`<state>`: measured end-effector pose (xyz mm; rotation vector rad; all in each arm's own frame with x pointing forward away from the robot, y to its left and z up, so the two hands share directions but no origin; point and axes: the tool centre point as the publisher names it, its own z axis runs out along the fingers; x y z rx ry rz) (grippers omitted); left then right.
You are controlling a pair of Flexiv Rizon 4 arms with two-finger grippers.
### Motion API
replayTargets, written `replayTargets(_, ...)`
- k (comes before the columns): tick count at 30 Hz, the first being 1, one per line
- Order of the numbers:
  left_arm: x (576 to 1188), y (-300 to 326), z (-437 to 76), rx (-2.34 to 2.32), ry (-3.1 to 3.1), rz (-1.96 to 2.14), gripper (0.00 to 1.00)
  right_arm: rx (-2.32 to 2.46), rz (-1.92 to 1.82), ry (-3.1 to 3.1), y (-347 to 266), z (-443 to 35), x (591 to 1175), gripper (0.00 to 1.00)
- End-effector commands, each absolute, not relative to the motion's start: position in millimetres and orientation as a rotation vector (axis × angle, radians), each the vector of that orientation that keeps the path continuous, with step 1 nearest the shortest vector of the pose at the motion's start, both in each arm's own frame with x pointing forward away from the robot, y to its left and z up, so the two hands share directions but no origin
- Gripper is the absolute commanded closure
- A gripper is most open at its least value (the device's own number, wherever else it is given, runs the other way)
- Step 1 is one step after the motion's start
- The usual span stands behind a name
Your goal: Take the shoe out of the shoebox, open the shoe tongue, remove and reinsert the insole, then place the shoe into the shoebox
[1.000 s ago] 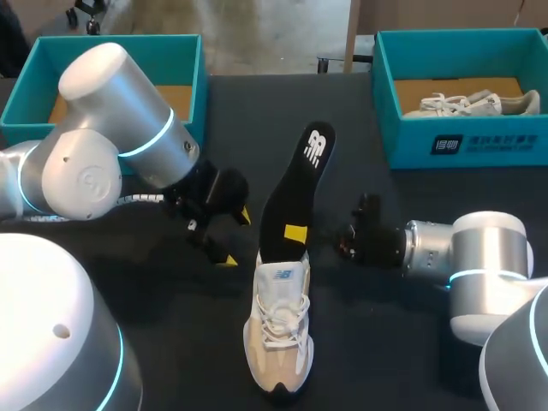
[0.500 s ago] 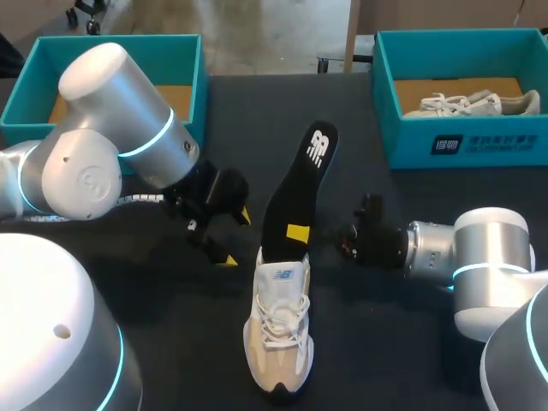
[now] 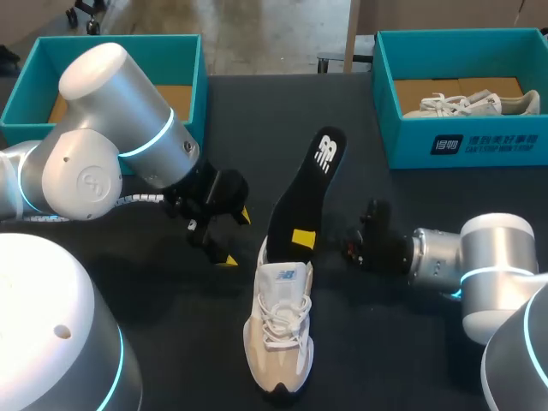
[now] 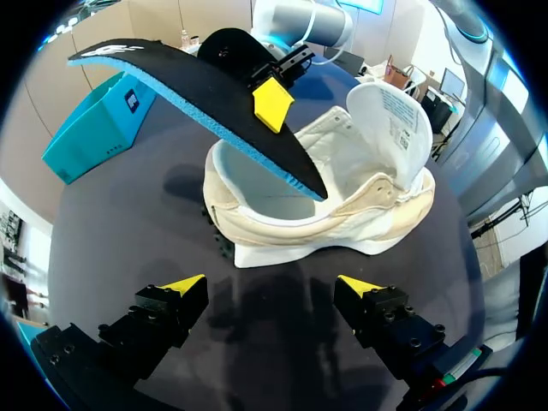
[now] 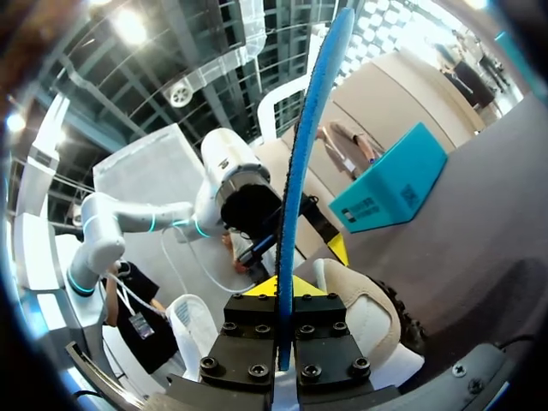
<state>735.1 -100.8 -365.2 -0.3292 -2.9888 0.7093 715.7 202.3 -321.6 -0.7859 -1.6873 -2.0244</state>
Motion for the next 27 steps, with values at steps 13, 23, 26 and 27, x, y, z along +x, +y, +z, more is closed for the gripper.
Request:
replayTargets(13, 735, -100, -366, -0.33, -2.989, 0.712, 0.0, -0.815, -1.983, -1.68, 217, -334, 713, 1.0)
replayTargets(23, 735, -100, -366, -0.33, -2.989, 0.712, 0.0, -0.888, -1.97, -1.707, 213, -336, 704, 1.0)
replayTargets(26, 735, -100, -366, -0.33, -2.989, 0.712, 0.0, -0.897, -1.964, -1.725, 213, -335, 701, 1.0)
replayTargets(27, 735, -100, -366, -0.33, -2.989, 0.712, 0.0, -0.901, -1.96, -1.734, 214, -334, 700, 1.0)
